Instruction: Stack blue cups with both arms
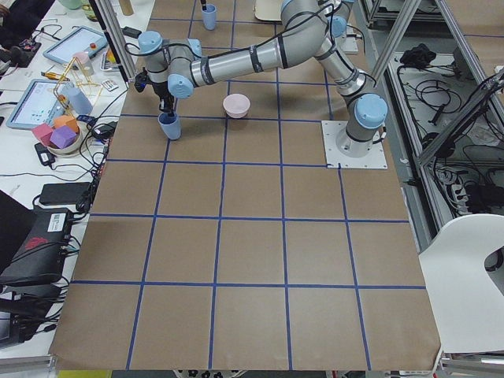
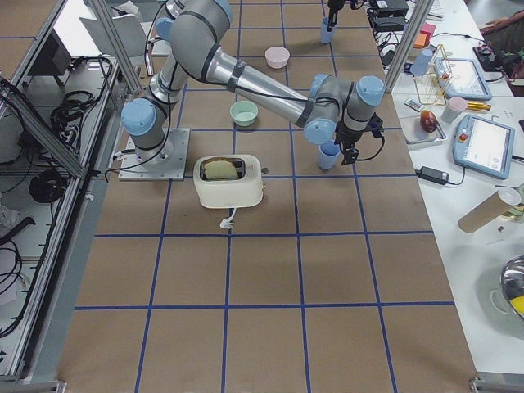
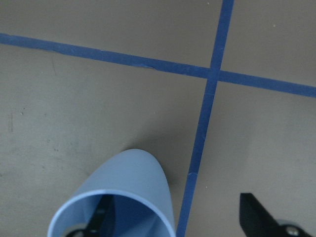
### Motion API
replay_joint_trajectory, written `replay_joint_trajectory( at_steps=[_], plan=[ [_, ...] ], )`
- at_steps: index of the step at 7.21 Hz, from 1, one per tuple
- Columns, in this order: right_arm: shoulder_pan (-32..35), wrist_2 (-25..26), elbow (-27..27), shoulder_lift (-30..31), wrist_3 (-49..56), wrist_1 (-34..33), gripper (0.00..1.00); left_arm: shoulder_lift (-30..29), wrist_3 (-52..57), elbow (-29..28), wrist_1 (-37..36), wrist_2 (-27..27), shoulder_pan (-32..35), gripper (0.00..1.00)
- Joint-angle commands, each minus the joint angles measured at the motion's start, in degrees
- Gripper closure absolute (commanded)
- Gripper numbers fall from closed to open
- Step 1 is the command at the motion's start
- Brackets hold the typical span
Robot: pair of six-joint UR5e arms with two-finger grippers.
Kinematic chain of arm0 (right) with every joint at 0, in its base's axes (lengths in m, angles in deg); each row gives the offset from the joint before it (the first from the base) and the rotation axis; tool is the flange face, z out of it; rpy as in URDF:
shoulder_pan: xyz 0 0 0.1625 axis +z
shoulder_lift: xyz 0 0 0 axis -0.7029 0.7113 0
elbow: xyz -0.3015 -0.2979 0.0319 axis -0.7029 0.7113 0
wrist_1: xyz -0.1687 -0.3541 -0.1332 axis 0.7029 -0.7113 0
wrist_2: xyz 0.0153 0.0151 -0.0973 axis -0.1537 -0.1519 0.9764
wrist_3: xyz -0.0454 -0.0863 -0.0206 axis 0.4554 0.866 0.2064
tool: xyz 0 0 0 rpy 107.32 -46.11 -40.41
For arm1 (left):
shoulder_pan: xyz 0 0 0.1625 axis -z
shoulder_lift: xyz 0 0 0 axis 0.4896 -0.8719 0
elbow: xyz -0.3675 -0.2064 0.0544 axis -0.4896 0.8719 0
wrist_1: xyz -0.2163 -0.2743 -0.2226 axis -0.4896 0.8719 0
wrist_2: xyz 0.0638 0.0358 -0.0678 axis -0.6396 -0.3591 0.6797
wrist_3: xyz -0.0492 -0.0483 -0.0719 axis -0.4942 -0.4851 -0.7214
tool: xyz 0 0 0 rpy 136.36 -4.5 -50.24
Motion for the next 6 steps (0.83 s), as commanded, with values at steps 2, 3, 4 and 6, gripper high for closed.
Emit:
replay_joint_trajectory(
  at_steps=[2,3,4,6],
  plan=[
    [0.00,0.12,-0.17,-0.33,2.24,3.60,1.00,2.81,-17.81,-0.18,0.59,4.92,11.01,1.00],
    [0.00,1.51,0.09,-0.24,2.25,7.36,1.00,2.46,-26.76,-0.18,-0.11,5.20,14.62,1.00],
    [-0.09,1.61,0.71,-0.16,2.34,8.96,1.00,2.20,-33.02,0.35,-0.03,6.07,18.31,1.00],
    [-0.09,1.53,1.85,0.98,2.43,10.46,1.00,2.37,-35.80,3.14,1.20,5.38,25.43,1.00]
  ],
)
